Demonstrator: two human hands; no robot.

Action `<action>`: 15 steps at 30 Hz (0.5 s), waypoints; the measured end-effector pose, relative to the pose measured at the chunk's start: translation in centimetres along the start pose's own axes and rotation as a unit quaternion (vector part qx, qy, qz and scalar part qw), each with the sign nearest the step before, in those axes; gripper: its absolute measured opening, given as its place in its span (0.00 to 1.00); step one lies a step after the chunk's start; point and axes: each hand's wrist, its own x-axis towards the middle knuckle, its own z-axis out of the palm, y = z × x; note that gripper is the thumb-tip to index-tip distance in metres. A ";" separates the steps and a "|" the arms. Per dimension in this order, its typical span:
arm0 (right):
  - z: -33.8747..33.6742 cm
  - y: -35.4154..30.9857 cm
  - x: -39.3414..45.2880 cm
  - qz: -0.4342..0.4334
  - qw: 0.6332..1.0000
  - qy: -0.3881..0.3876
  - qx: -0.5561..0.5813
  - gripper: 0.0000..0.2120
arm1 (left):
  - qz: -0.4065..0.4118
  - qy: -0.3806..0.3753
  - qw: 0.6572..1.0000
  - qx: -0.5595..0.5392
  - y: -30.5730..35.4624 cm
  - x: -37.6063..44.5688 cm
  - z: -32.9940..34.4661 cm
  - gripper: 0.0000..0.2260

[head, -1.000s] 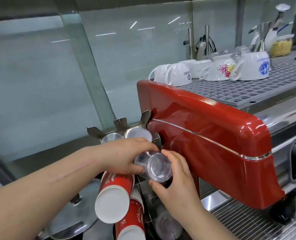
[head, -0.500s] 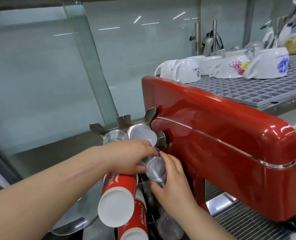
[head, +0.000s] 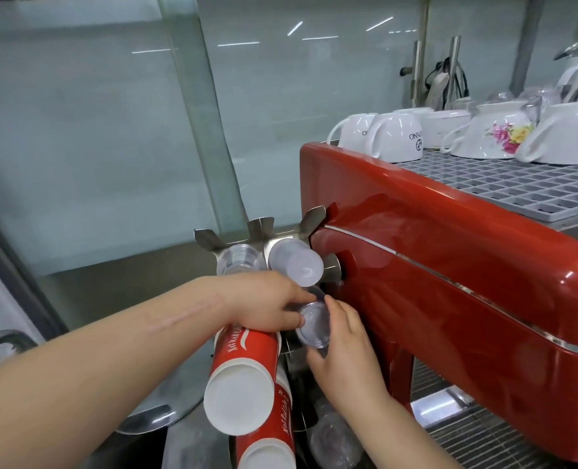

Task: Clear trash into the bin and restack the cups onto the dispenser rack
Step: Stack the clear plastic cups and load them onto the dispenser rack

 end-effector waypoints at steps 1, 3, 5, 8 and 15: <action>0.0 0.0 0.1 0.000 1.000 -0.004 -0.004 0.37 | -0.003 -0.001 1.000 -0.004 0.0 0.0 0.0 0.20; 0.0 0.0 0.1 0.001 1.000 -0.013 -0.009 0.38 | -0.008 -0.004 1.000 -0.017 -0.1 0.0 0.1 0.20; -0.2 0.0 0.2 0.002 1.000 -0.024 -0.015 0.38 | -0.009 -0.006 1.000 -0.027 -0.1 0.0 0.0 0.20; -0.5 -0.1 0.4 0.003 0.999 -0.032 -0.023 0.38 | -0.010 -0.013 0.999 -0.034 0.0 0.0 -0.1 0.18; -0.8 -0.2 0.4 -0.001 0.998 -0.045 -0.038 0.37 | -0.008 -0.020 0.999 -0.034 0.3 0.0 -0.2 0.16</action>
